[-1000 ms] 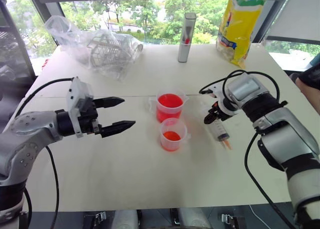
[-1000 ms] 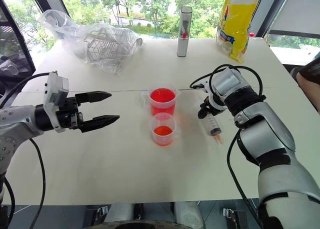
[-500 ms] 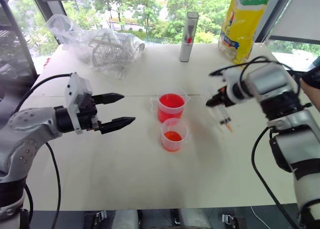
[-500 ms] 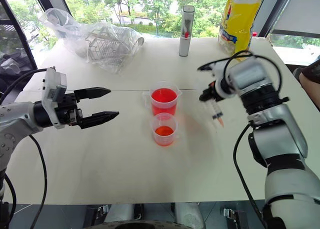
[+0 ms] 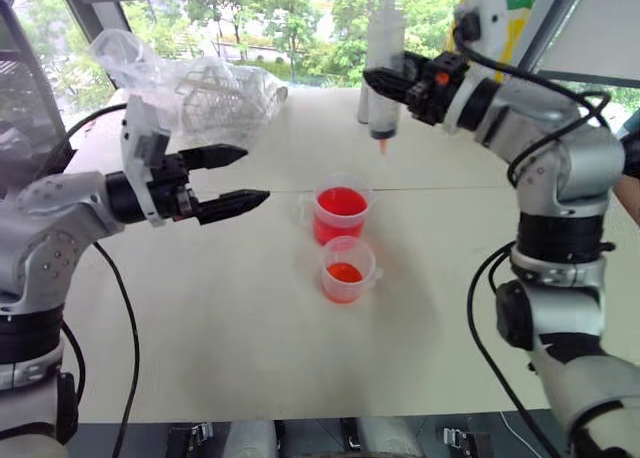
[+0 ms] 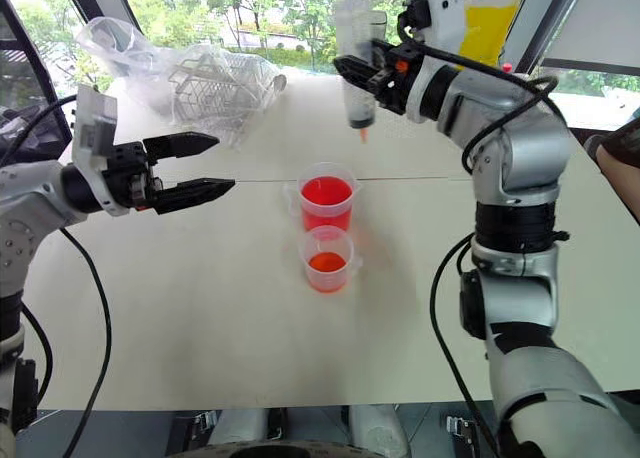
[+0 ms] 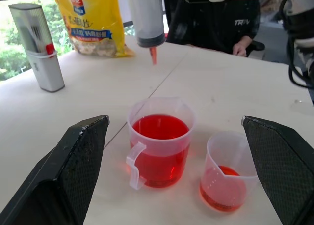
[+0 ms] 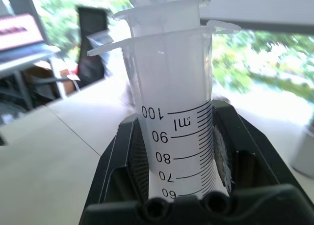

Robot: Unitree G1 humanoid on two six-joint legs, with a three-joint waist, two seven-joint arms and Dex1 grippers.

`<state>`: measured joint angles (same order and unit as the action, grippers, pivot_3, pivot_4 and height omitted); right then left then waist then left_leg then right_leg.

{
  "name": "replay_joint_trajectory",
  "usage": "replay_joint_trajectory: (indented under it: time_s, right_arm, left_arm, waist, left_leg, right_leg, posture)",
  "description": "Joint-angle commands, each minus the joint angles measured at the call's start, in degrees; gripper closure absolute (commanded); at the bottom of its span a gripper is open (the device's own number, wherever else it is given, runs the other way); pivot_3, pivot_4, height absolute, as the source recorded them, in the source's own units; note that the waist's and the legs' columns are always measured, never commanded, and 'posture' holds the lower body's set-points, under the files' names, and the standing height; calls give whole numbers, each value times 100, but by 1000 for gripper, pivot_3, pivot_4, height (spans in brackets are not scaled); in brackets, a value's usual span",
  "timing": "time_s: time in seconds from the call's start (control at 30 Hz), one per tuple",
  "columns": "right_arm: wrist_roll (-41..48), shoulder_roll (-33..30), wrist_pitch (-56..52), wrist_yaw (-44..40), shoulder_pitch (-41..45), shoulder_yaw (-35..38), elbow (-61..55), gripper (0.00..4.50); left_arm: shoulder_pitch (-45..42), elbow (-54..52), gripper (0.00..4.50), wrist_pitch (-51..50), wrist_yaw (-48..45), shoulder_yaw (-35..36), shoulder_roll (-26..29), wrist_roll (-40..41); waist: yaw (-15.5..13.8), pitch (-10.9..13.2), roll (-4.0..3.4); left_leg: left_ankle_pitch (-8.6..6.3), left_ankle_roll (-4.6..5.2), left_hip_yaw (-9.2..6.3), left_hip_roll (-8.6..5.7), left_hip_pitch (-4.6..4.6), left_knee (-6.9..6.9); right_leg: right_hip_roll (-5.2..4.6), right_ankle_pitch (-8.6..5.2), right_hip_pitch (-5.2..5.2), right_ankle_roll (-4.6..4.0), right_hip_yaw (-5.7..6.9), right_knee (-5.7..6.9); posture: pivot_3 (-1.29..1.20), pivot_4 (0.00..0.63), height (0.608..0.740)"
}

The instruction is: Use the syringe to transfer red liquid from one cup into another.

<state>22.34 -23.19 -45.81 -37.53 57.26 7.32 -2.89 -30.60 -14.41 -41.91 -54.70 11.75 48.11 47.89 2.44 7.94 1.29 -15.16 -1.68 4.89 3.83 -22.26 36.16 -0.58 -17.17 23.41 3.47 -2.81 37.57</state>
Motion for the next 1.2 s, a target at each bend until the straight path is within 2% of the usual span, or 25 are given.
replay_joint_trajectory:
  time_s: [0.03, 0.2, 0.37, 0.57, 0.83, 1.2]
  right_arm:
    - [333, 224, 427, -19, -337, 116, -471, 3120]
    - [363, 455, 948, -108, -1173, -164, -720, 3120]
    - [154, 593, 1652, -143, -1722, -464, -501, 3120]
    - [-22, 708, 2184, -122, -1895, -667, -230, 3120]
    - [-257, 707, 2701, -205, -2094, -944, 39, 3120]
    - [-345, 673, 2878, -290, -2163, -1075, 1, 3120]
  left_arm:
    - [-243, 103, 0, 21, -130, 35, 92, -30]
    - [-527, 318, 0, -2, -282, -76, 100, -110]
    - [-924, 664, 0, 115, -471, -411, 35, -418]
    - [-1667, 1366, 0, 416, -565, -861, -286, -982]
    - [-2910, 3079, 0, 1184, -834, -1430, -1082, -1918]
    - [-3738, 4532, 0, 1863, -1391, -1608, -1811, -2557]
  waist:
    - [-7, -1, 2]
    - [-3, -1, 2]
    - [11, -1, 2]
    - [0, 0, 1]
    - [-6, -1, 1]
    - [1, -1, 1]
  left_leg:
    - [0, 0, -1, 0, 0, 0]
    - [0, 0, 0, -2, 0, 4]
    - [0, 0, 0, -6, 2, 3]
    - [1, 0, 0, -7, 5, 6]
    - [1, -1, 2, -12, 3, 9]
    - [2, -2, 2, -10, 3, 10]
  right_leg:
    - [-1, 0, -1, 0, 2, 0]
    - [-3, 0, -6, 0, 2, 0]
    - [3, 0, -4, 1, 2, 2]
    - [7, -1, -3, 1, 1, 10]
    - [7, -1, -4, 2, 1, 9]
    - [11, -1, 0, 2, 0, 12]
  posture:
    - [0, 150, 740]
    - [0, 150, 740]
    - [0, 150, 740]
    - [0, 150, 740]
    - [0, 150, 740]
    - [0, 150, 740]
